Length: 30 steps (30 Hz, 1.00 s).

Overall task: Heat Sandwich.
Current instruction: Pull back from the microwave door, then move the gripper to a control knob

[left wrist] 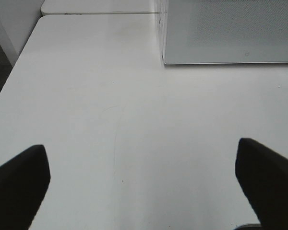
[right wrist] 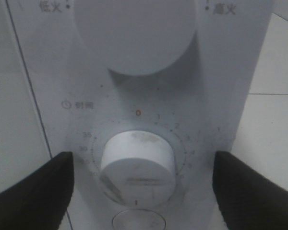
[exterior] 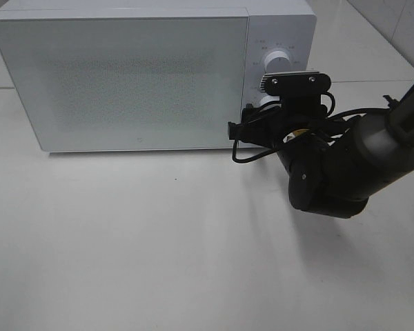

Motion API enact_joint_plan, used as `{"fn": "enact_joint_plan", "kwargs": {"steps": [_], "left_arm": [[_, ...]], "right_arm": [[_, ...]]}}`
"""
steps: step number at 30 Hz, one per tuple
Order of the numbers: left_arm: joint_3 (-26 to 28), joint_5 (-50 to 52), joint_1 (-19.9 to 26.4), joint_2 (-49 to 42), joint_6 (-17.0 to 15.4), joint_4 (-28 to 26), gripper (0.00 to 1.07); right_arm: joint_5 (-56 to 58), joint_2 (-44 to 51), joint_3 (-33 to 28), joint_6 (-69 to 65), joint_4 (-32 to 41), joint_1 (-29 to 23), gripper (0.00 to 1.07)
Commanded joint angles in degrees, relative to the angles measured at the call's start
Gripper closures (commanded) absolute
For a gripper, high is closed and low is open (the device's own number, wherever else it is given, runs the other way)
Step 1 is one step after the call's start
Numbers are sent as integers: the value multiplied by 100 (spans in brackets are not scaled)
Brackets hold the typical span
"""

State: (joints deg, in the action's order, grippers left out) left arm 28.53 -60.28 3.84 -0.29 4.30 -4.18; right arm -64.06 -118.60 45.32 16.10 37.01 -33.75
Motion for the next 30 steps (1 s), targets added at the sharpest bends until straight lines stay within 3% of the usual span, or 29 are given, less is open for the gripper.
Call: {"fn": "enact_joint_plan", "kwargs": {"steps": [1,24,30], "left_arm": [[-23,80,-6,-143,-17,-46,5],[-23,80,-6,-143,-17,-46,5],[-23,80,-6,-143,-17,-46,5]], "right_arm": [[-92,69,103,86,-103,-46,31],[-149,92,57,86,246,-241,31],[-252,86,57,86,292,-223,40]]}}
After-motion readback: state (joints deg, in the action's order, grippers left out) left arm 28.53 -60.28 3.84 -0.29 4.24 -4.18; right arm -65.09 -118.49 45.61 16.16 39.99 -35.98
